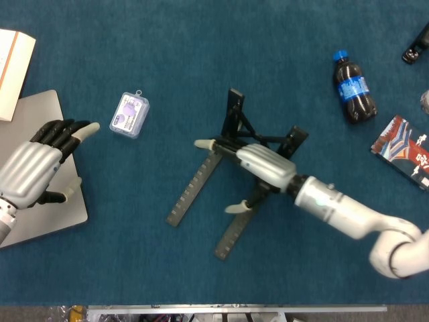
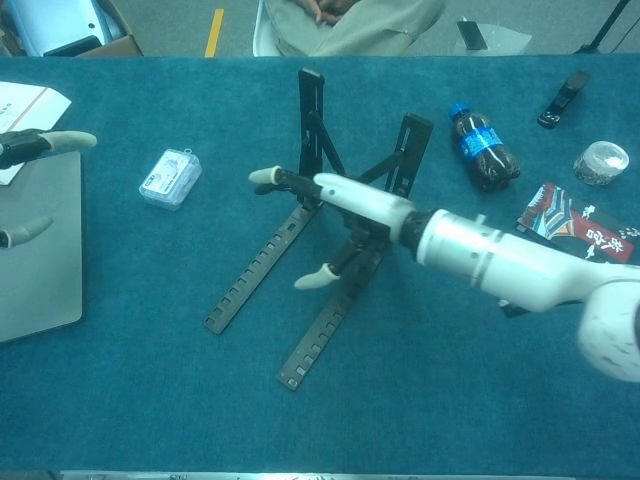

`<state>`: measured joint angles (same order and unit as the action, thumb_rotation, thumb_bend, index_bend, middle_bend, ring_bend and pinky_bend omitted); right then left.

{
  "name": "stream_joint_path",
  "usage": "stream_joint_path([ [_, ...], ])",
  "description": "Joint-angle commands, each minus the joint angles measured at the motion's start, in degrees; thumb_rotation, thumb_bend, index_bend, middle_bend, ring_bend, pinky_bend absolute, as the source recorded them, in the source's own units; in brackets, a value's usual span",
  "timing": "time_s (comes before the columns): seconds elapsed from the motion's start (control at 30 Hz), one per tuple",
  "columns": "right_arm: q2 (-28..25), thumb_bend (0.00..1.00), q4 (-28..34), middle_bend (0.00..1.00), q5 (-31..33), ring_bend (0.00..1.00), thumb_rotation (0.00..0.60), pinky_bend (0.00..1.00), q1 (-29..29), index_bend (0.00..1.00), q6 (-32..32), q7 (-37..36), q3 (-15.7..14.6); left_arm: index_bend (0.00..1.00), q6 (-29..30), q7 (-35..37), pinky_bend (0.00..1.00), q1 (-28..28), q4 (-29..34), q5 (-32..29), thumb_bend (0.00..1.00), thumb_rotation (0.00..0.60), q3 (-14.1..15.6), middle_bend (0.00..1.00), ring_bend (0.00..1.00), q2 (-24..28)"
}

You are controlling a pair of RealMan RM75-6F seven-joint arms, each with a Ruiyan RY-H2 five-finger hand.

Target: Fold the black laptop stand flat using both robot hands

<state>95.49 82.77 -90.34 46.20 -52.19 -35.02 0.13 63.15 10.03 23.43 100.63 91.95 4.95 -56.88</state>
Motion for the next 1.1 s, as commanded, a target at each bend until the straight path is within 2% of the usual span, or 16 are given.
stream_joint_path([
  [0.03, -4.0, 0.01, 3.5, 0.1, -2.4, 0.0, 0.6, 0.01, -1.7, 0.0, -2.7, -1.6, -2.4, 0.02, -0.2, -0.1, 0.04, 0.1, 0.0, -0.1, 0.41, 0.6, -0.1, 0.06, 0.0, -0.1],
  [0.3, -9.2, 0.01, 7.1, 0.1, -5.0, 0.0, 0.6, 0.01, -2.2, 0.0, -3.2, -3.1, -5.4, 0.02, -1.0, -1.1, 0.04, 0.9, 0.9, -0.2, 0.41, 0.6, -0.6, 0.06, 0.0, -0.5],
  [1.1, -9.5, 0.01, 2.3, 0.1, -6.4, 0.0, 0.6, 0.01, -2.9, 0.0, -2.7, -6.7, -8.1, 0.02, -2.0, -1.5, 0.04, 1.0, 0.8, -1.0, 0.41, 0.6, -0.5, 0.06, 0.0, -0.9],
])
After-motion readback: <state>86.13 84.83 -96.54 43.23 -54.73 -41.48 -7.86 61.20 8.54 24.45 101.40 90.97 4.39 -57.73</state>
